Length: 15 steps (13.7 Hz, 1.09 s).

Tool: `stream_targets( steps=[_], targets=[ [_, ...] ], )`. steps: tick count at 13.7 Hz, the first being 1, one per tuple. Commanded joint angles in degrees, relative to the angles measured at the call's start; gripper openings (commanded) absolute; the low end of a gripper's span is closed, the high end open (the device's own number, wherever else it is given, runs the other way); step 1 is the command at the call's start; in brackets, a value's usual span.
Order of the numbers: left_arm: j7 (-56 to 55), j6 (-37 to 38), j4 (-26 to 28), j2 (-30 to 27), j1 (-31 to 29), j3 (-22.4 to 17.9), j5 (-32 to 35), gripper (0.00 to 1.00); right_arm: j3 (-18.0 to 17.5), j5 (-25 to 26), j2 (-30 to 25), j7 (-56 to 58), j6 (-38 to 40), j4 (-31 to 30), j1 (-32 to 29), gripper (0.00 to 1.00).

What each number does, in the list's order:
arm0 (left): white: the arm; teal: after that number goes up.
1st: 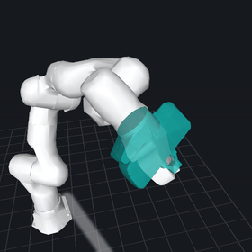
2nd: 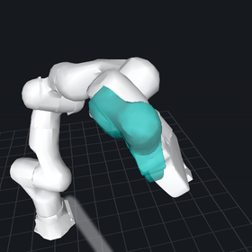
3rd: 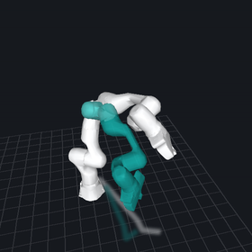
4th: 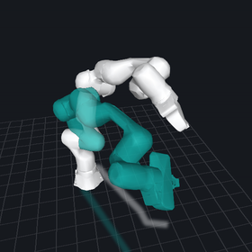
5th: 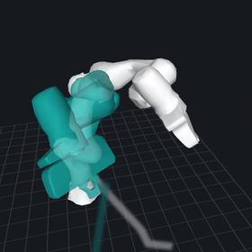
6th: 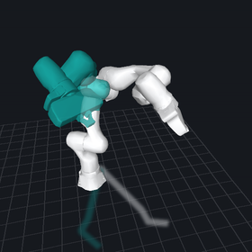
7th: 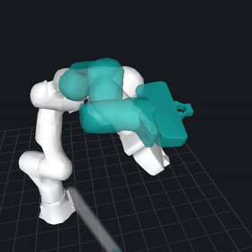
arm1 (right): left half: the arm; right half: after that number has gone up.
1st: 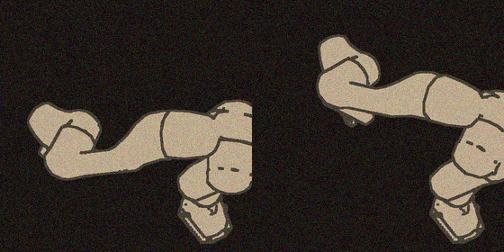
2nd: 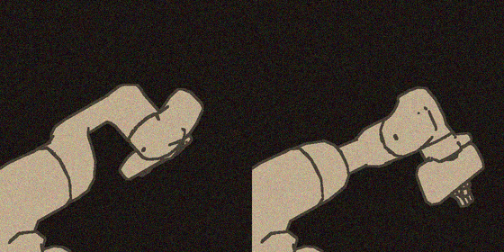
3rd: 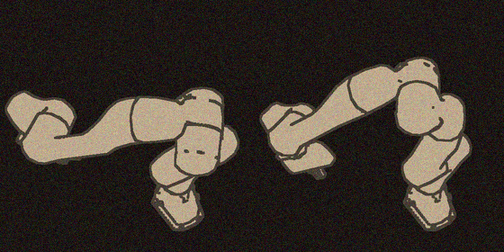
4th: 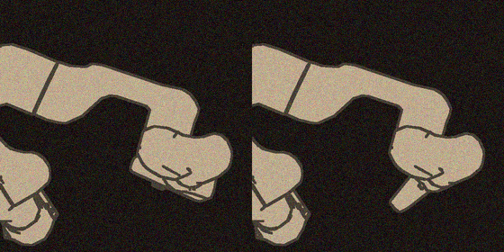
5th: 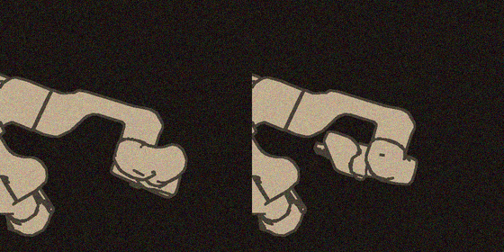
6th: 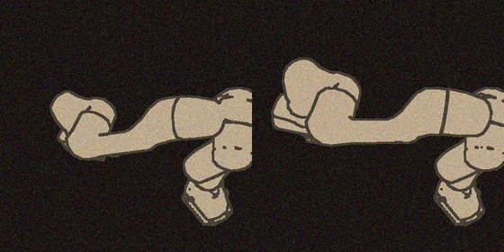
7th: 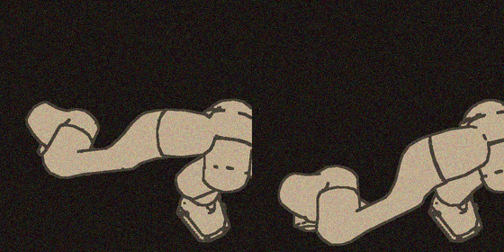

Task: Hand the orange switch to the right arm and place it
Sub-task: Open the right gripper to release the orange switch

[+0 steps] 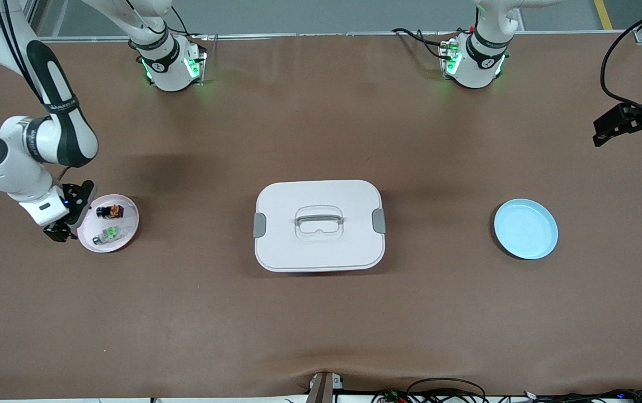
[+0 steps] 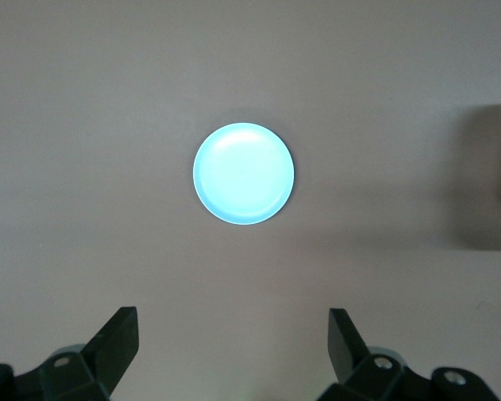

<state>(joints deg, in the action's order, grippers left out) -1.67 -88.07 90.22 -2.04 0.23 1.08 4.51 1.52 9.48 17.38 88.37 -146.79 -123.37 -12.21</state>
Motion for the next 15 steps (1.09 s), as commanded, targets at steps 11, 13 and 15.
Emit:
stream_targets(
  steps=[11, 13, 15],
  targets=[
    [0.09, 0.18, 0.31, -1.30, 0.12, -0.38, -0.82, 1.00, -1.08, -1.21, -1.74, -30.75, 21.64, 11.75, 1.49, 1.00],
    [0.09, 0.18, 0.39, -1.30, 0.12, -0.47, -0.82, 1.00, -0.99, -3.50, -2.17, -43.56, 21.64, 11.75, 1.40, 1.00],
    [0.09, 0.18, 0.31, -1.30, 0.12, -0.47, -0.82, 1.00, -1.08, -3.50, -2.26, -56.57, 21.46, 11.75, 1.49, 1.00]
  ],
)
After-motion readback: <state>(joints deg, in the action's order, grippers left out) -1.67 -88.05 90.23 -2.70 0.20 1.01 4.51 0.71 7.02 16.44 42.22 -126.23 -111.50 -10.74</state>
